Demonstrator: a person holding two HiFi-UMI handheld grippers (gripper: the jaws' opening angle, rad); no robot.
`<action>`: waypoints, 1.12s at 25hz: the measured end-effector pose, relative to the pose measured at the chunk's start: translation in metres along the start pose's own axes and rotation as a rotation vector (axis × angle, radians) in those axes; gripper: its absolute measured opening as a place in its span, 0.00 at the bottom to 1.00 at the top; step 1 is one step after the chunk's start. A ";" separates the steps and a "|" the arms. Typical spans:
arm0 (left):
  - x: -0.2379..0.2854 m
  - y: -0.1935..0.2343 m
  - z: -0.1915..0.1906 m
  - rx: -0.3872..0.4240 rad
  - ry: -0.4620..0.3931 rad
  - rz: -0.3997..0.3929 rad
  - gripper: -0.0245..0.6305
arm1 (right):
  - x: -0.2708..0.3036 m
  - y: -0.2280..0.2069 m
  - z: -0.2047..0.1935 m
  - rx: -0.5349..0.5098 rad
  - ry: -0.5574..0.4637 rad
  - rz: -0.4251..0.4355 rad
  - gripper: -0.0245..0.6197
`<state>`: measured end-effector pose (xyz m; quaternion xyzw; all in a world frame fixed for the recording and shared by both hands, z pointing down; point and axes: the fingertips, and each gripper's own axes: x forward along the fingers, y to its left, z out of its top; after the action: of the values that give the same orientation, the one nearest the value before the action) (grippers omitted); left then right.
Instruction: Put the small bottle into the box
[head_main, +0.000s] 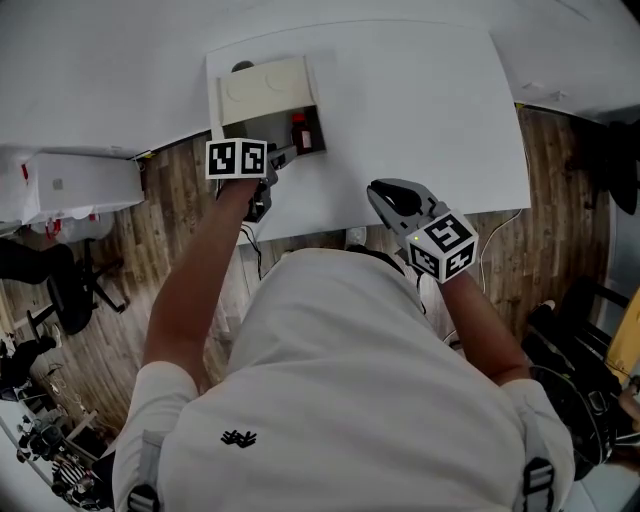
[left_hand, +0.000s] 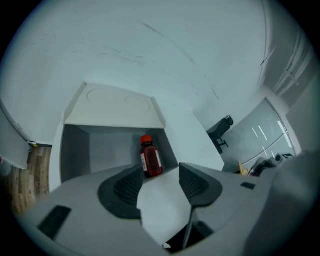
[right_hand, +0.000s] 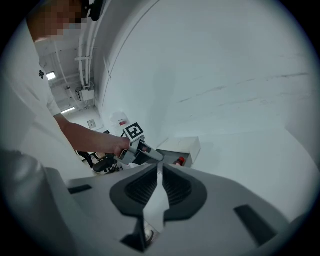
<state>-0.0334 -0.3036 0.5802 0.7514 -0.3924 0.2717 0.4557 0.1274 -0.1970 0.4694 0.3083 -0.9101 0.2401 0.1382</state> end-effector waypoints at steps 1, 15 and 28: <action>-0.007 -0.002 -0.003 0.011 -0.014 -0.021 0.39 | 0.003 0.004 0.000 -0.005 0.002 -0.002 0.09; -0.129 -0.008 -0.067 0.161 -0.190 -0.176 0.05 | 0.029 0.081 -0.014 0.002 0.008 -0.083 0.05; -0.218 -0.019 -0.129 0.303 -0.268 -0.325 0.04 | 0.050 0.157 -0.029 -0.029 0.009 -0.116 0.05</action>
<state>-0.1428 -0.1080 0.4602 0.8935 -0.2781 0.1486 0.3198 -0.0065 -0.0970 0.4587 0.3575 -0.8934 0.2198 0.1602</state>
